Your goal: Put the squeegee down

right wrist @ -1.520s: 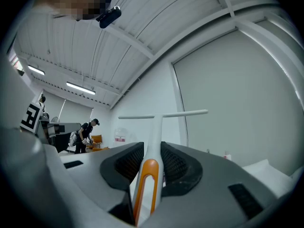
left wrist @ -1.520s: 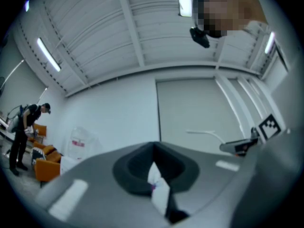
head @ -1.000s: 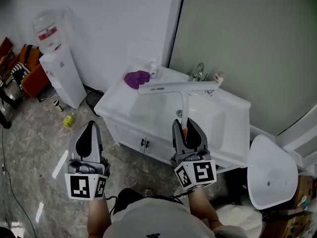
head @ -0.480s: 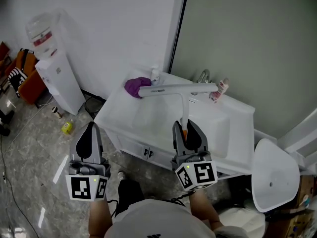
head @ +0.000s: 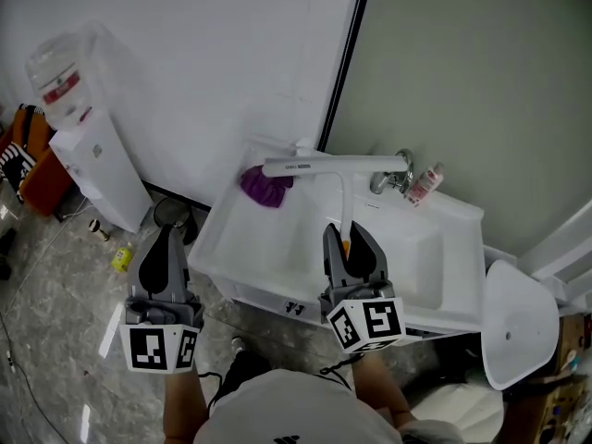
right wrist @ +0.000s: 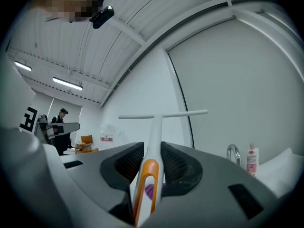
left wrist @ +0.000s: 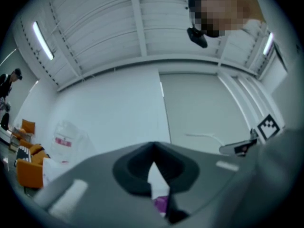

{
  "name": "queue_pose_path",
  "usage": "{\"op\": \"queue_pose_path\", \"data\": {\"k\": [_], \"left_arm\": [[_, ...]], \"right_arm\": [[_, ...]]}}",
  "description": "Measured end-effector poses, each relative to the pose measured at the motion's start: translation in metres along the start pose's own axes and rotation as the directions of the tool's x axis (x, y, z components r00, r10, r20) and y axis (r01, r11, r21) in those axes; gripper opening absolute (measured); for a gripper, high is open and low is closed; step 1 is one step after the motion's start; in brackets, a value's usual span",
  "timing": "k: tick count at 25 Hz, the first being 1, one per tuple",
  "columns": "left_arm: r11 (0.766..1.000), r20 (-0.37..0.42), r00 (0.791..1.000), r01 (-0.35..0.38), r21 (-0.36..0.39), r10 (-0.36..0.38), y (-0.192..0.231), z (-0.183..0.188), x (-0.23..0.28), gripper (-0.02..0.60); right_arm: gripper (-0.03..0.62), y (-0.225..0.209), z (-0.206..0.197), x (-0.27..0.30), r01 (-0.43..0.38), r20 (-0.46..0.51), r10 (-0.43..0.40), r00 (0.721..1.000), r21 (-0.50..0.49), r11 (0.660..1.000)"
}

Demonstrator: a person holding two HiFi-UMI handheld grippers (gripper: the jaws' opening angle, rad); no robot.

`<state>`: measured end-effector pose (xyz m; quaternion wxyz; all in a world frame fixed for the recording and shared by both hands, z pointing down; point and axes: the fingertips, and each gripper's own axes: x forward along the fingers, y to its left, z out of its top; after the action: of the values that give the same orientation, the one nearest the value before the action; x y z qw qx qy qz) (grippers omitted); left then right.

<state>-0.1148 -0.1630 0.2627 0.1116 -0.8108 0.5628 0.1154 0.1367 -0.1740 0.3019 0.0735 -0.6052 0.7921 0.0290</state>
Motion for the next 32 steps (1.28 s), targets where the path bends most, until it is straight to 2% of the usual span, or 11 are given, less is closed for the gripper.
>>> {"op": "queue_pose_path", "data": {"k": [13, 19, 24, 32], "left_arm": [[0.997, -0.016, 0.998, 0.057, -0.051, -0.058, 0.086, -0.033, 0.040, 0.008], [0.996, -0.032, 0.997, 0.072, -0.052, -0.074, 0.114, -0.043, 0.043, 0.006], [0.996, -0.049, 0.997, 0.056, -0.068, -0.059, 0.131, -0.055, 0.044, 0.006], [0.995, -0.071, 0.996, 0.057, -0.082, -0.063, 0.136, -0.070, 0.053, 0.007]], "right_arm": [[0.110, 0.039, -0.023, 0.073, 0.073, -0.034, -0.074, 0.997, -0.006, 0.997], [0.110, 0.060, -0.037, 0.101, 0.062, -0.072, -0.060, 0.996, 0.022, 0.998], [0.110, 0.073, -0.058, 0.119, 0.039, -0.137, -0.032, 0.990, 0.049, 0.998], [0.110, 0.076, -0.103, 0.140, 0.032, -0.253, -0.004, 0.968, 0.110, 0.993]]}}
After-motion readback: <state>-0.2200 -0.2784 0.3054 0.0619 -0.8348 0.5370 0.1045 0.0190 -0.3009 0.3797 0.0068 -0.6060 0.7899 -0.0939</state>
